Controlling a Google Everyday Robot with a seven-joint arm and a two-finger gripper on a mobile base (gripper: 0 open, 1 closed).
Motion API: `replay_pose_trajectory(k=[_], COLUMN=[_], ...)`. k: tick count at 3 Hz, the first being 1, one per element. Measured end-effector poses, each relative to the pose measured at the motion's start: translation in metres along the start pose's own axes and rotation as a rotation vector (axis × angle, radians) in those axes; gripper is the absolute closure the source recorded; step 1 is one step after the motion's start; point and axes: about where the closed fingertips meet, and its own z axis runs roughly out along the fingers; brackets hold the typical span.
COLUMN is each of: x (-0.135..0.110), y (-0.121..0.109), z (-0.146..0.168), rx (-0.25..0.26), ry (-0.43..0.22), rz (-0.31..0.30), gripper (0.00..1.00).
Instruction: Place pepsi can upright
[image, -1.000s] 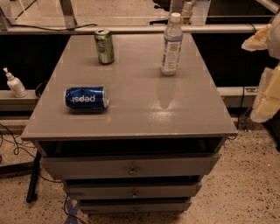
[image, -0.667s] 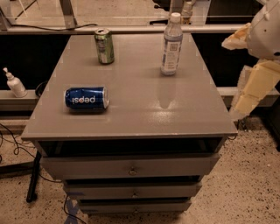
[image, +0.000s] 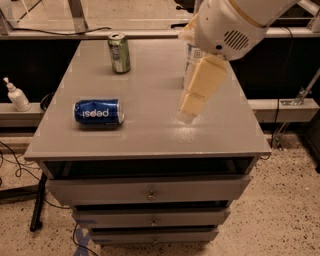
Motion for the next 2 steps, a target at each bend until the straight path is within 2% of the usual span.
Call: replay_pose_trajectory(k=[2], x=[0.0011], y=[-0.0043], z=[0.0031], rx=[0.007], ry=[-0.024], rz=[0.008], gripper=[0.0])
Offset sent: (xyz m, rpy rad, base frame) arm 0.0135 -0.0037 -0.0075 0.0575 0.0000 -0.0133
